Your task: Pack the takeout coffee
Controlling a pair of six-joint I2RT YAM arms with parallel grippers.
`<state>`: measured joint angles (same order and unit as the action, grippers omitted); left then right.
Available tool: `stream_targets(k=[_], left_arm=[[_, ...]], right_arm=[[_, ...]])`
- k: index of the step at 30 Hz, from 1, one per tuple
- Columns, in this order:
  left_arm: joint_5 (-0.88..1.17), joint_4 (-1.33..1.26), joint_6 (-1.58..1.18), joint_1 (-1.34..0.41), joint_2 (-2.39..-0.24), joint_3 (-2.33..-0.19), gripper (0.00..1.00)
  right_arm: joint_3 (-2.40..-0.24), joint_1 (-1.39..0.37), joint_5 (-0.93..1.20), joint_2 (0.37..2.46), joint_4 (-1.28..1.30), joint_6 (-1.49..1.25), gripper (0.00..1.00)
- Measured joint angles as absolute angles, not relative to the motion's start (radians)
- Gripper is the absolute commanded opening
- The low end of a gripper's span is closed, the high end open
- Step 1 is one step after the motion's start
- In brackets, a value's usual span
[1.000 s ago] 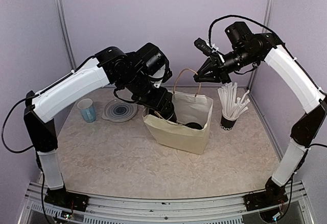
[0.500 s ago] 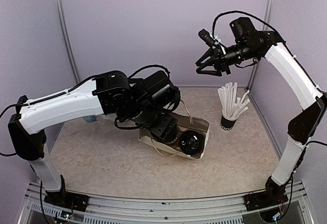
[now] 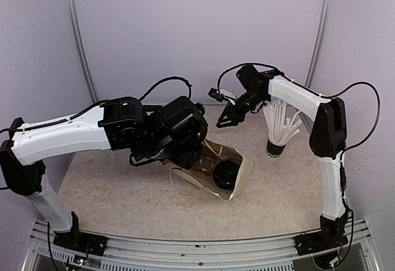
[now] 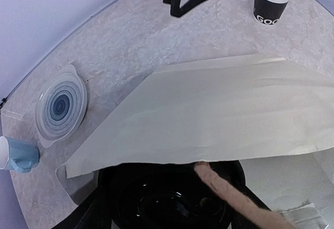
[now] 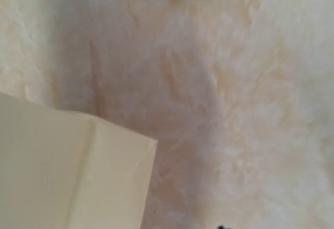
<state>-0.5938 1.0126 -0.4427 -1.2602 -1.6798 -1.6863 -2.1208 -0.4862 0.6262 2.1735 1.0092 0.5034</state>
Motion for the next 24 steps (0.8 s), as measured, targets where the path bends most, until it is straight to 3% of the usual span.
stream_targets(k=[12, 24], left_arm=[[-0.583, 0.880, -0.353, -1.255, -1.681, -1.627, 0.44], [-0.531, 0.805, -0.305, -1.235, -1.705, -1.560, 0.43]], right_arm=[[-2.089, -0.513, 0.567, 2.373, 1.003, 0.493, 0.40], [-2.027, -0.530, 0.717, 2.405, 1.059, 0.526, 0.39]])
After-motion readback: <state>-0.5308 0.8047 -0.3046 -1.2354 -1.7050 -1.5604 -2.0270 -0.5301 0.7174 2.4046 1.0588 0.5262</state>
